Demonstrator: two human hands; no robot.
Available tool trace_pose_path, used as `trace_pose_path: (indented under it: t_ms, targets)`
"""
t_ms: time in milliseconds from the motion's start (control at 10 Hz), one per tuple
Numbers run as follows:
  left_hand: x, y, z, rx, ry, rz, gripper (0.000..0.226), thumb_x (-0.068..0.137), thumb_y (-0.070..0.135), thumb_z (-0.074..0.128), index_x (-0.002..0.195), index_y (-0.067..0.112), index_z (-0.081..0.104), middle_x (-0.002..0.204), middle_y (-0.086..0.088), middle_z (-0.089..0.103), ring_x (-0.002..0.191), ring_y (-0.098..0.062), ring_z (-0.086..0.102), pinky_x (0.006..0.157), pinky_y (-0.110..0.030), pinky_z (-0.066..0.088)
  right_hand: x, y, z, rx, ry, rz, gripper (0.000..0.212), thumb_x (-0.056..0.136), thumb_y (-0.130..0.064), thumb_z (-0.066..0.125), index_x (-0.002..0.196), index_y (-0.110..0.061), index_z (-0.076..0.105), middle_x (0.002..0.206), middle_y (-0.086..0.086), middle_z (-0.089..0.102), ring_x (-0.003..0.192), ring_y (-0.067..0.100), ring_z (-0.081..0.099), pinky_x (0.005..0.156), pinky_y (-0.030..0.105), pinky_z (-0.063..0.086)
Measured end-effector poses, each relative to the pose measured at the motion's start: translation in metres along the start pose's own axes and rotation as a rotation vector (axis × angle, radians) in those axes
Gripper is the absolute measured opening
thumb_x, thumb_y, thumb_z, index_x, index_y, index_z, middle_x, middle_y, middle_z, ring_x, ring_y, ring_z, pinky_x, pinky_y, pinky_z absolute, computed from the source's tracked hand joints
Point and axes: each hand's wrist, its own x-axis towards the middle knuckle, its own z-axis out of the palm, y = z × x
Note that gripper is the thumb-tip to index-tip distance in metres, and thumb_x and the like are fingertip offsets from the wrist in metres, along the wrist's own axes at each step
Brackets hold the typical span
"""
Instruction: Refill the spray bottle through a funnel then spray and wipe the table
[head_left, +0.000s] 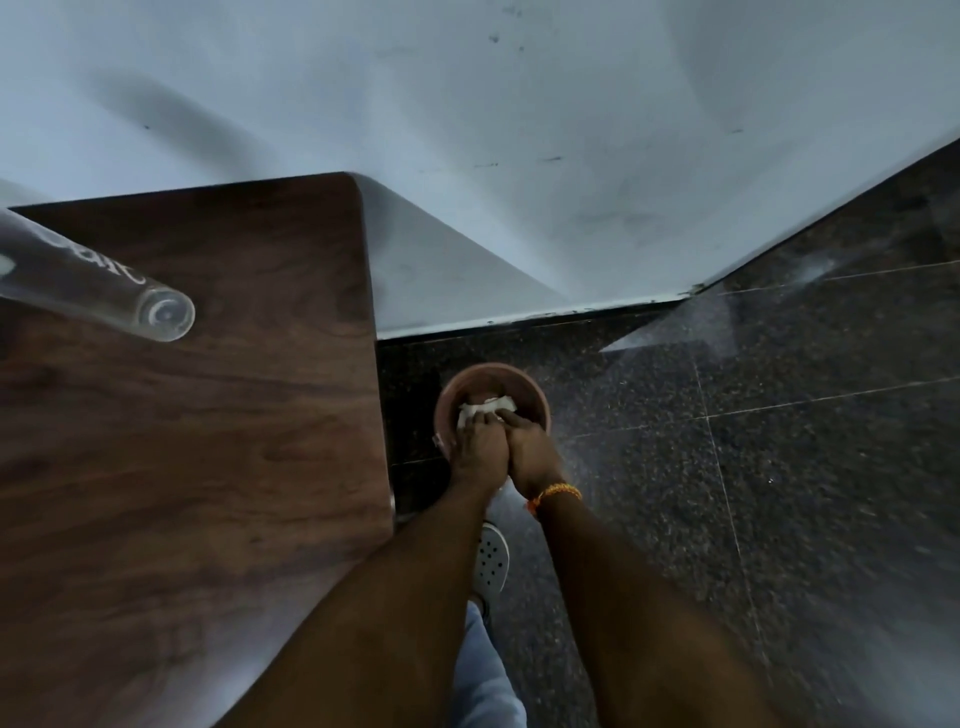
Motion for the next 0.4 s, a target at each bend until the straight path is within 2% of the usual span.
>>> trace_pose_path:
  t_ms: [100,200,300,400]
  targets:
    - [0.000,-0.003,-0.002,-0.068,0.012,0.000,0.047,0.108,0.019,0.045,0.153,0.007,0.042,0.155,-0.015,0.048,0.145,-0.030,0.044,0.122,-0.043,0.037,0.004,0.002,0.003,0.094,0.053,-0.025,0.040,0.097,-0.004,0.063,0.136,-0.007,0.069,0.140,0.015,0.068,0.125,0.030,0.068,0.111,0.043,0.054]
    - [-0.007,0.000,-0.012,0.037,0.001,0.030,0.047,0.110,0.018,0.040,0.155,0.005,0.038,0.155,-0.017,0.047,0.145,-0.031,0.045,0.121,-0.043,0.037,-0.001,0.001,0.007,0.303,-0.007,0.141,0.035,0.107,-0.012,0.053,0.140,-0.013,0.066,0.145,0.011,0.062,0.133,0.023,0.061,0.119,0.038,0.047]
    - [-0.008,-0.004,-0.014,0.029,0.030,0.052,0.050,0.110,0.016,0.041,0.158,0.004,0.033,0.158,-0.018,0.043,0.148,-0.032,0.042,0.121,-0.044,0.037,-0.005,0.005,0.010,0.353,-0.079,0.173,0.045,0.111,-0.018,0.045,0.152,-0.001,0.053,0.162,0.015,0.047,0.155,0.025,0.040,0.129,0.027,0.028]
    - [-0.018,0.000,-0.014,0.045,0.043,0.014,0.050,0.110,0.017,0.041,0.158,0.005,0.035,0.159,-0.017,0.042,0.147,-0.032,0.042,0.121,-0.043,0.037,-0.008,0.007,0.016,0.225,-0.091,0.131,0.050,0.109,-0.013,0.049,0.159,-0.009,0.047,0.170,0.008,0.038,0.153,0.023,0.042,0.123,0.025,0.035]
